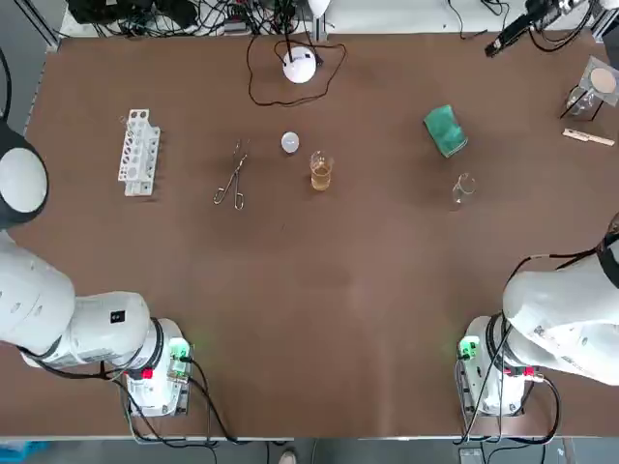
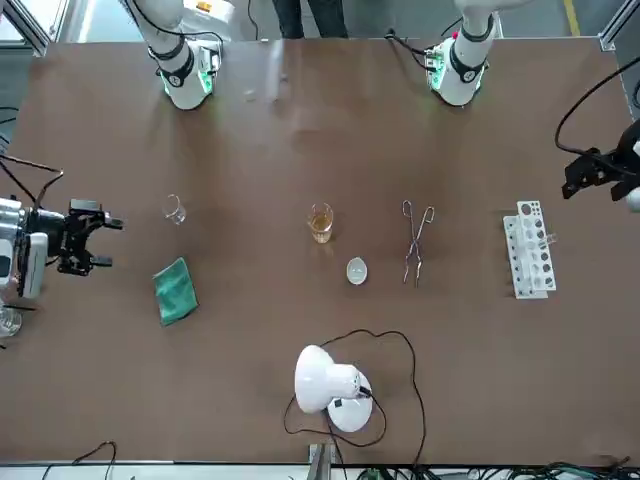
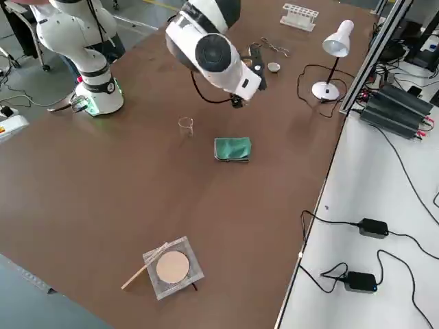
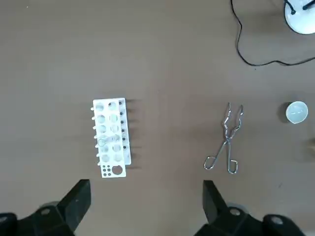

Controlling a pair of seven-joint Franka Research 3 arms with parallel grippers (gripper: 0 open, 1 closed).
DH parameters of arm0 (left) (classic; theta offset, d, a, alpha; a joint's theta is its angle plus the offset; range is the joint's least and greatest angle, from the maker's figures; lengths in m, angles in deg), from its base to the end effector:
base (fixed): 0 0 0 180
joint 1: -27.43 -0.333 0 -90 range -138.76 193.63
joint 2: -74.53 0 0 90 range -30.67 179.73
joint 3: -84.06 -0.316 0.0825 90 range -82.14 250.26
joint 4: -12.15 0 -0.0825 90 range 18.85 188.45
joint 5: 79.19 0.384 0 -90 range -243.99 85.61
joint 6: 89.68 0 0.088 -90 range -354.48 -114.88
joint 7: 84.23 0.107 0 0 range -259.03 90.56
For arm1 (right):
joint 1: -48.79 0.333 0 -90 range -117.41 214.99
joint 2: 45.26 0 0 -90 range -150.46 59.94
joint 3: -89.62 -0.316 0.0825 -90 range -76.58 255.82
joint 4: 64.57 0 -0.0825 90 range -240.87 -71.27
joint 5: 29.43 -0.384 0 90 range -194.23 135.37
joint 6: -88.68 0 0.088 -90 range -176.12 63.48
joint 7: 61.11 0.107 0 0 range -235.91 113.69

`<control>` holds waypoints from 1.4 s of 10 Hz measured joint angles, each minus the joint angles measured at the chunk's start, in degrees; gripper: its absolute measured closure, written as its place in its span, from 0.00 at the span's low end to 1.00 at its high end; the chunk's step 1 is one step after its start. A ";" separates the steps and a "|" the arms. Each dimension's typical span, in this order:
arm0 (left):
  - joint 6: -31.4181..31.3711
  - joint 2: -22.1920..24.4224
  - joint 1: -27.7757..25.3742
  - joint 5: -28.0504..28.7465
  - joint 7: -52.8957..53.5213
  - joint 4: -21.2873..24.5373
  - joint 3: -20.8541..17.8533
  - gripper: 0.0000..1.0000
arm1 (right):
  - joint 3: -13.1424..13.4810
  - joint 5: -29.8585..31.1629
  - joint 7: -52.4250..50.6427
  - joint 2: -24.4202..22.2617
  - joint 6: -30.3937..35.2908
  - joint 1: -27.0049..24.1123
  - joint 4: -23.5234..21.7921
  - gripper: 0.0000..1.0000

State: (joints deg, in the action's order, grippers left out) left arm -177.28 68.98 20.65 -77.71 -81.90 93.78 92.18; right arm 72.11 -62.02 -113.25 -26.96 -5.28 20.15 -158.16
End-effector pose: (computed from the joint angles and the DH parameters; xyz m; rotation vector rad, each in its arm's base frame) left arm 0.5806 -0.0062 0.6350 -3.1278 0.0972 -0.0128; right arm 0.6157 -0.0851 0.4396 -2.3260 -0.7014 -0.1181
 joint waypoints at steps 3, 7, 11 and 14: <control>0.00 0.05 0.03 0.00 0.00 -0.04 0.11 0.00 | -0.02 9.59 13.92 -2.43 -1.20 3.20 0.08 0.00; 0.06 0.25 0.01 0.00 0.00 -0.08 0.09 0.00 | -0.08 16.99 33.84 -6.00 -2.31 10.64 0.45 0.00; 0.07 0.26 0.03 0.00 0.00 -0.08 0.14 0.00 | -0.07 18.94 45.20 -8.83 -2.12 14.14 0.76 0.00; 0.08 0.26 0.05 0.00 0.00 -0.08 0.23 0.00 | 7.86 22.64 50.96 -12.94 0.45 22.89 0.76 0.00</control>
State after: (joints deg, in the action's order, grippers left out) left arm -177.21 69.24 20.70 -77.71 -81.89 93.70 92.42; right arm 79.98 -39.38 -62.29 -39.90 -4.83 43.04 -157.40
